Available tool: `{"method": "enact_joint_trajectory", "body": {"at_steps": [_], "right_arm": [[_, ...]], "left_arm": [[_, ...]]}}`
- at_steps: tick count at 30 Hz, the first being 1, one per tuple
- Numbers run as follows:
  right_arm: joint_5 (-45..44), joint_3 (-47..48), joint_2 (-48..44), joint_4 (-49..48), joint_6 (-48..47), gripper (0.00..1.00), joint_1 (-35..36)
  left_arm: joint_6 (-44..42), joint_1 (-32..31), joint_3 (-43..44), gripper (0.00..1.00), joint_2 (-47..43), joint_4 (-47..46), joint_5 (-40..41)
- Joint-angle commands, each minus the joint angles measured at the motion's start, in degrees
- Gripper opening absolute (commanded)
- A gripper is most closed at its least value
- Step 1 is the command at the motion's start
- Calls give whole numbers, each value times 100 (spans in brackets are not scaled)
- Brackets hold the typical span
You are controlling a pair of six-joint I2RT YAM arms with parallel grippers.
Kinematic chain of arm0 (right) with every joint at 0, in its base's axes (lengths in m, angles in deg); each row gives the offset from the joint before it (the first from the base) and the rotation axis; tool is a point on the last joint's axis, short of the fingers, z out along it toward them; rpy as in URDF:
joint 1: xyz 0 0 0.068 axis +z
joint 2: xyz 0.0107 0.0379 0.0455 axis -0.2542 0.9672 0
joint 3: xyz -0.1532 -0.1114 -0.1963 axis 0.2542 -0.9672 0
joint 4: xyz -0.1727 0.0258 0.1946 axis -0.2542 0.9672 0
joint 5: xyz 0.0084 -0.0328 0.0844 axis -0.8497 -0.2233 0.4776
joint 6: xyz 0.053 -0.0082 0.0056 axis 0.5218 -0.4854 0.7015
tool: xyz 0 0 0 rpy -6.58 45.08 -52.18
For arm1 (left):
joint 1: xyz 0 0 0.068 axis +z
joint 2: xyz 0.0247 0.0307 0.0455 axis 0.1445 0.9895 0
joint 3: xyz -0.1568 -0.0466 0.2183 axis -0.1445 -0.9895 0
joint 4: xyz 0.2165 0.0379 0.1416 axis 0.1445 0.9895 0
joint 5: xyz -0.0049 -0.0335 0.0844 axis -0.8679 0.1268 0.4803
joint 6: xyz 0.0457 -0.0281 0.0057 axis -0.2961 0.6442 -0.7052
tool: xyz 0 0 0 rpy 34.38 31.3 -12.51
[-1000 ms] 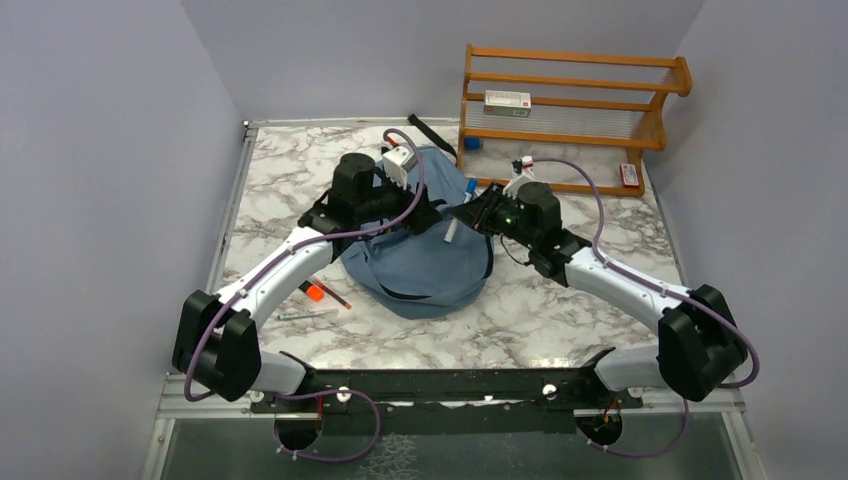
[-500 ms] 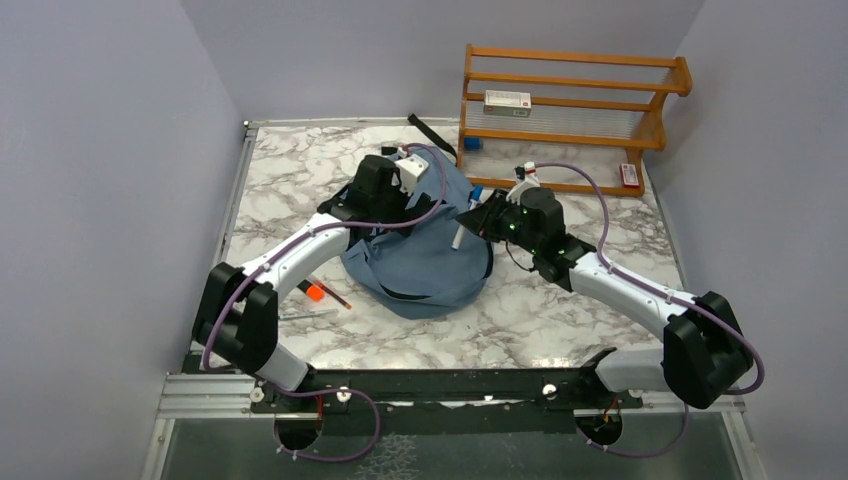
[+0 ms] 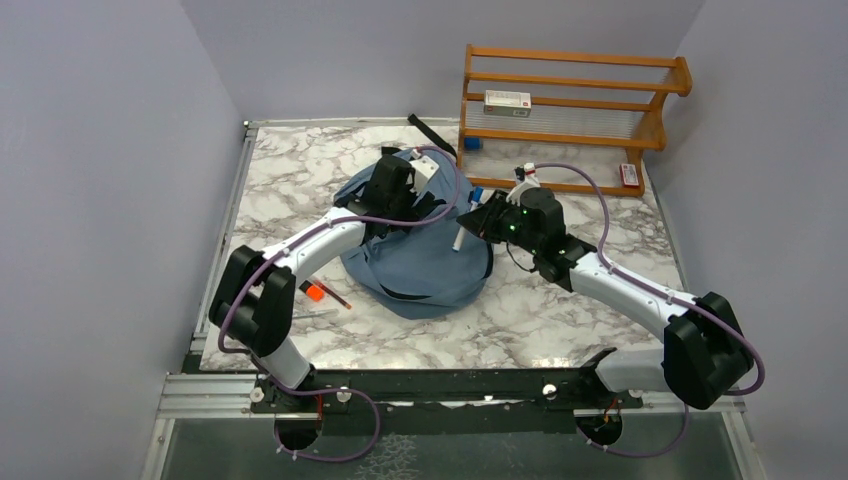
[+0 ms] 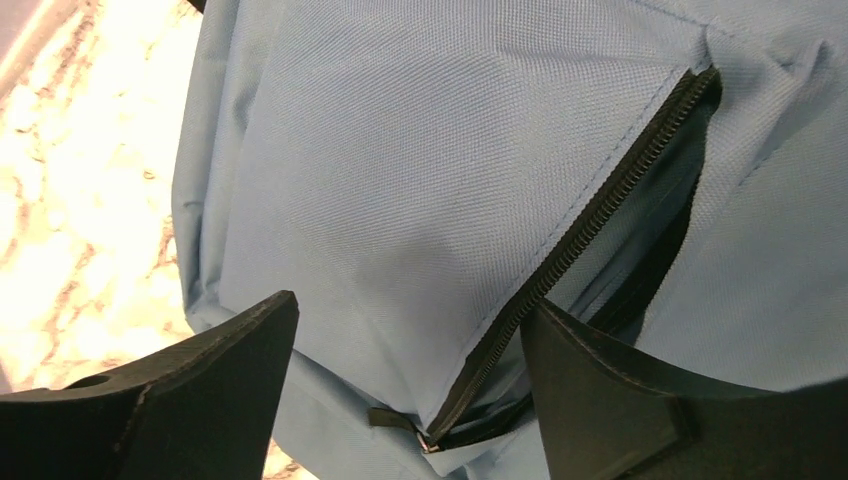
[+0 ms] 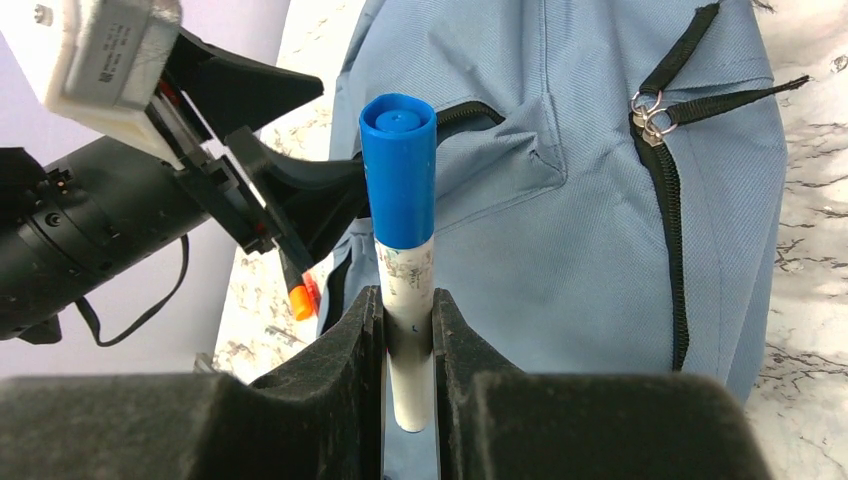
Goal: Pack the student bag
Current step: Place the stationery in the student bag.
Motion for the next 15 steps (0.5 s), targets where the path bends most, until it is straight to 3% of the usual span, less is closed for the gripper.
{"method": "enact_joint_trajectory", "body": {"at_steps": [1,8,11,15], "right_arm": [[163,-17,-133,50,30,1,-3],[466,127,-15,63,379,0,-3],[624,237,94,70,454,1,-3],[938,401,283,18,546,0,-3]], "left_arm": [[-193,-103,182,72,133,-215,523],[-179,-103,80,42,14,-363,569],[-130,-99,93,19,-44,-369,582],[64,-99,198,10,-132,-360,762]]}}
